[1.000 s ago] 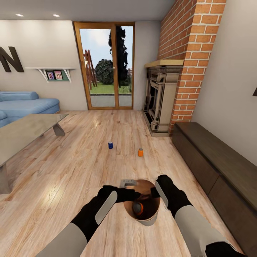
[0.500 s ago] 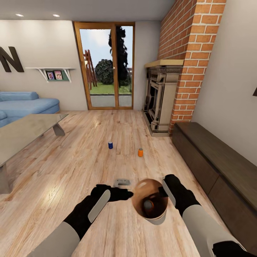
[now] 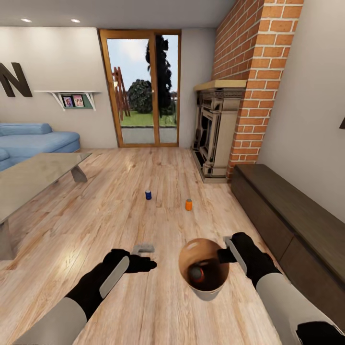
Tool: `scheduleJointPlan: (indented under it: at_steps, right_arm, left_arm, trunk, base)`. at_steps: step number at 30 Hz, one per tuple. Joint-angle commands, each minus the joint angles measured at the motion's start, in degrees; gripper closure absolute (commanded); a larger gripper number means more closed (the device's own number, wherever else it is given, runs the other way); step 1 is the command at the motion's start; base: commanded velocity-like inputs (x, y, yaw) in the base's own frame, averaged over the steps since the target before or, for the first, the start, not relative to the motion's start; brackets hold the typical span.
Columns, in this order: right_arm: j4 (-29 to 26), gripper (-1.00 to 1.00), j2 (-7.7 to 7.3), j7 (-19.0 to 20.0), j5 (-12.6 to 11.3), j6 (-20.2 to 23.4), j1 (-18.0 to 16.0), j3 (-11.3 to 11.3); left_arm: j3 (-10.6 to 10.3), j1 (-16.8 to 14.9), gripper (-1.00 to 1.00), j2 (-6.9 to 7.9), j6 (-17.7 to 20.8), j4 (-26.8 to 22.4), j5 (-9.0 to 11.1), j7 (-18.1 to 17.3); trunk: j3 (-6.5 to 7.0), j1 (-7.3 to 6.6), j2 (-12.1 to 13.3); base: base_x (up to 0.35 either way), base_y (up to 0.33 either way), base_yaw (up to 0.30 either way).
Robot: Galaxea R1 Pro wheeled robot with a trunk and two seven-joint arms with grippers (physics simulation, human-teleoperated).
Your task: Put the three can of soda from the living room inside the tash can in the kitchen.
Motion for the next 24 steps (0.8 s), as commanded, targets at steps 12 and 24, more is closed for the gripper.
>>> scheduleJointPlan:
  at_steps: [12,24]
  right_arm:
    - [0.0,1.0,-0.94,6.4,-1.6,0.0,-0.1,0.0]
    - [-0.2,1.0,-0.9,10.0,-2.3,-0.5,0.1,0.2]
  left_arm:
    - [0.1,-0.1,-1.0,0.02,-2.3,11.3,0.1,0.5]
    - [1.0,-0.1,-1.0,-0.18,-4.2,16.2,0.3,2.6]
  trunk:
    - [0.01,0.0,0.0]
    - [0.01,0.0,0.0]
  base:
    - [0.0,0.0,0.0]
    - [0.0,0.0,0.0]
